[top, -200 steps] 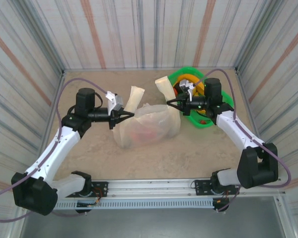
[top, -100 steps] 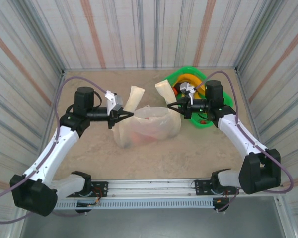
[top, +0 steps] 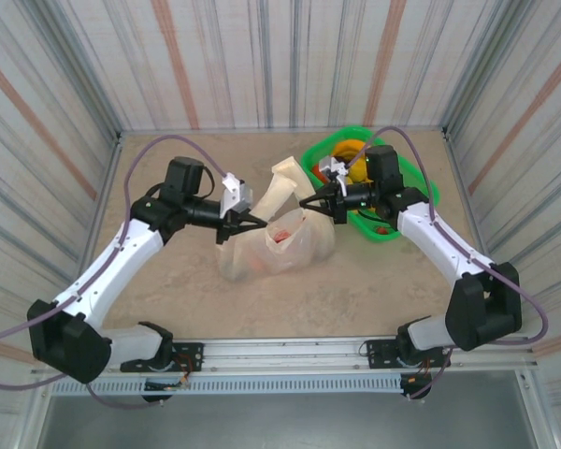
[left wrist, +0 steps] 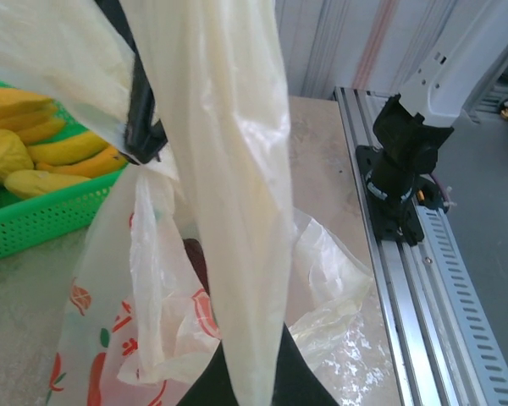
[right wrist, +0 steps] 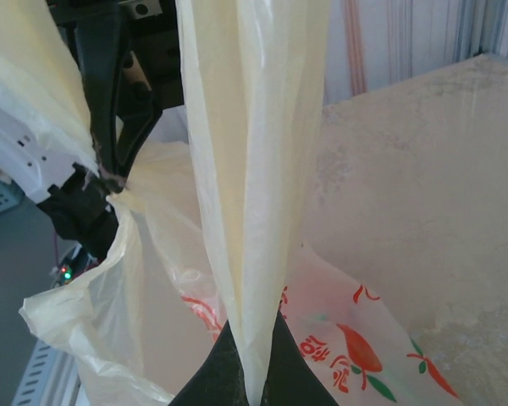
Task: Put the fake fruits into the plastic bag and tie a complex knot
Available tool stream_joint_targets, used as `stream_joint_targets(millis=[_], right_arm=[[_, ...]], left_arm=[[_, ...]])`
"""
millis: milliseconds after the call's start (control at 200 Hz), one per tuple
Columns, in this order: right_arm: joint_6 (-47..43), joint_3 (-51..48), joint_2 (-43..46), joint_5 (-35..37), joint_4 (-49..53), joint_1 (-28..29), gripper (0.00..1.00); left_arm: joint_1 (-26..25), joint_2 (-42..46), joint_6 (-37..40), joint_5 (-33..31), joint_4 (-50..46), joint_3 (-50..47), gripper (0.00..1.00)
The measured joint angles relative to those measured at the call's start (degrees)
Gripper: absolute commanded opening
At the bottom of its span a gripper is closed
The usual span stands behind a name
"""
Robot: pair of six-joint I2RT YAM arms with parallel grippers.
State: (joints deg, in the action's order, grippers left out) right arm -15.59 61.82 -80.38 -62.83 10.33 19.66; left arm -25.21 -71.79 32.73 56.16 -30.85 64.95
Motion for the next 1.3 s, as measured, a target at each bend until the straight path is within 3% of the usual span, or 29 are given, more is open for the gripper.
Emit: stream_joint_targets(millis=[200, 501, 822, 1027, 1152, 1297], right_arm=[[-1.14, 1.77, -1.2, -0.42, 2.08, 0.98, 0.0], [-2.21, 2.05, -1.25, -3.3, 3.5, 1.01, 0.14], [-2.99, 2.05, -1.25, -5.16, 3.91, 1.01, 0.2], [-3.21, 2.05, -1.25, -6.01, 4.5, 1.01, 0.35], [-3.48, 1.99, -1.25, -6.01, 4.74, 1.01, 0.49], [-4.22, 1.14, -1.25, -6.01, 4.72, 0.92, 0.55]], left_arm=[[-3.1, -4.76, 2.4, -1.68, -3.56, 4.15, 0.0], [-3.69, -9.16, 3.56, -1.81, -5.46, 6.64, 0.0], [-3.72, -11.85, 3.56, -1.86, -6.91, 8.55, 0.0], [-3.8, -13.09, 3.54, -2.25, -7.08, 10.32, 0.0], [-3.87, -13.94, 3.48, -2.43, -7.08, 11.43, 0.0], [-4.17, -14.91, 3.43, -2.75, -7.08, 11.96, 0.0]])
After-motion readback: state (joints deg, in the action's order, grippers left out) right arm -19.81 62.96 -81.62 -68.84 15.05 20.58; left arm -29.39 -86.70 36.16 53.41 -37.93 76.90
